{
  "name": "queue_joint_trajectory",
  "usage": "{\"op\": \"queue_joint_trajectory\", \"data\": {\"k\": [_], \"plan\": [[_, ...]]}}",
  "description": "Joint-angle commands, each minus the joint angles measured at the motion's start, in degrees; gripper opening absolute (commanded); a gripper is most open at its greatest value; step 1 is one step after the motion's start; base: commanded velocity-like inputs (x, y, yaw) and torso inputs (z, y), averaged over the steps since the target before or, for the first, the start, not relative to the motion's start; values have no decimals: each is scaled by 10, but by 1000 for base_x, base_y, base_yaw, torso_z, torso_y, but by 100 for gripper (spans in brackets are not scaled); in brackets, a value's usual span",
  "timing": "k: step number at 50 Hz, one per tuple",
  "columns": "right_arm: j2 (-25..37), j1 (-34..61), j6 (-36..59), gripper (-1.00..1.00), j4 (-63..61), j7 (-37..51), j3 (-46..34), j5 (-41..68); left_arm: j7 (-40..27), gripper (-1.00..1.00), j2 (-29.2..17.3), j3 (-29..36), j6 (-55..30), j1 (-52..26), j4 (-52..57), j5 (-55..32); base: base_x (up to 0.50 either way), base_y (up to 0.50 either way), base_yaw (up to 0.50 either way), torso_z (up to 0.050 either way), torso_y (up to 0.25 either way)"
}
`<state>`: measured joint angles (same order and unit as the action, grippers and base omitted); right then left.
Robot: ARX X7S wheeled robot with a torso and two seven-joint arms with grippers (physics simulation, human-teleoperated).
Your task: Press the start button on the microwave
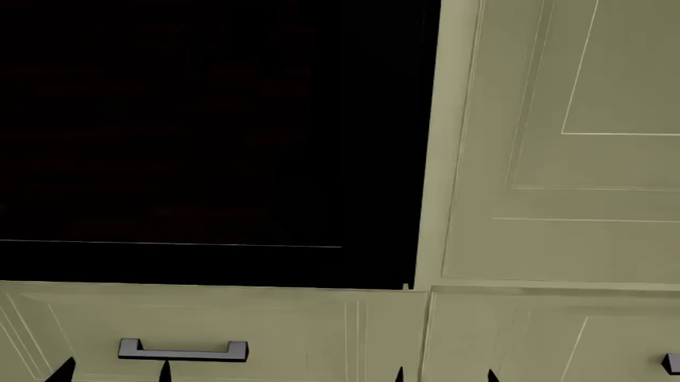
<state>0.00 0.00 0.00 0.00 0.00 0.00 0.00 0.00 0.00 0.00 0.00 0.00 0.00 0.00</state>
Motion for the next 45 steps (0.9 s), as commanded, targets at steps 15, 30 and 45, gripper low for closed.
{"op": "queue_joint_trajectory", "data": {"k": [15,30,45], "plan": [[29,-5,6,100,-17,38,-39,27,-43,100,-31,32,5,2,2,-25,0,0,0,0,0],[42,-10,6,100,-26,57,-53,37,-58,100,-44,44,23,7,10,-35,0,0,0,0,0],[60,-29,-32,100,-116,88,-64,13,-73,100,-48,12,277,73,256,-86,0,0,0,0,0]]}}
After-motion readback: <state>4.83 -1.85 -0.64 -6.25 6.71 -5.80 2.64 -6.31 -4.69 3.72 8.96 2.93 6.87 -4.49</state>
